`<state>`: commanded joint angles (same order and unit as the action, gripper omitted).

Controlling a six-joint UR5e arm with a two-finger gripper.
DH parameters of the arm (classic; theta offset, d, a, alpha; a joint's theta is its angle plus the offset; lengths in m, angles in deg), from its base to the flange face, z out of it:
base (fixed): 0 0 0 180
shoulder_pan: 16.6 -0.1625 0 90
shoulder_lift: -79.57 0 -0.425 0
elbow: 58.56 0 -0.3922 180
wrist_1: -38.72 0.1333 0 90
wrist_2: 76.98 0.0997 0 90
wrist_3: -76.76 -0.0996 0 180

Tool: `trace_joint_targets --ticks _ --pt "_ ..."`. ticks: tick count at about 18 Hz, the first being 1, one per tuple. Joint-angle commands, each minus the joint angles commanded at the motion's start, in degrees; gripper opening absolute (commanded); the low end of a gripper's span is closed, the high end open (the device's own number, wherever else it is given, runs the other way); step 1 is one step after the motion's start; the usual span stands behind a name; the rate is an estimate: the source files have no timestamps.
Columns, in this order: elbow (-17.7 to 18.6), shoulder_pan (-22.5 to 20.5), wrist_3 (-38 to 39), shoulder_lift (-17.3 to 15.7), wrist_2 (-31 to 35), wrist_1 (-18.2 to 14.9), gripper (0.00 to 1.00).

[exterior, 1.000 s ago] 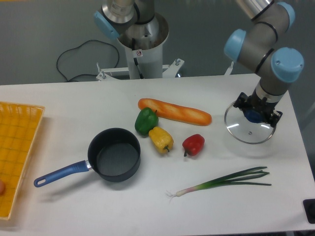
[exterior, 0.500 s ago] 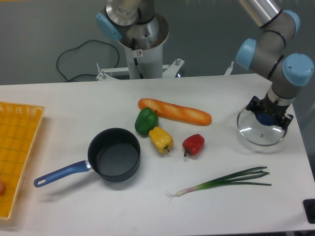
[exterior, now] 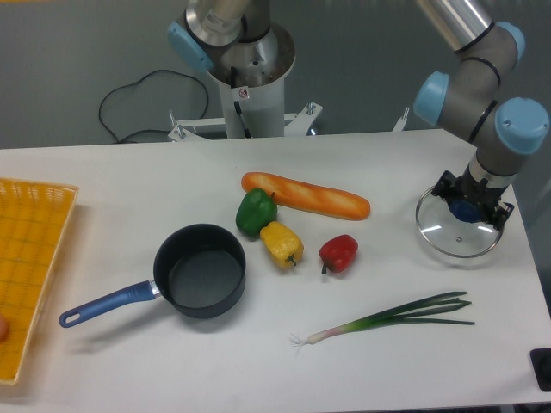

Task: Place the lid on the table
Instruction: 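Lower the glass lid flat onto the table surface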

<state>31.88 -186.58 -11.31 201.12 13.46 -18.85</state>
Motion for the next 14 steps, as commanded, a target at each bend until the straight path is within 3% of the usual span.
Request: trace_joint_targets --ticks 14 --pt "0.53 0.26 0.35 1.41 0.09 1.05 0.50"
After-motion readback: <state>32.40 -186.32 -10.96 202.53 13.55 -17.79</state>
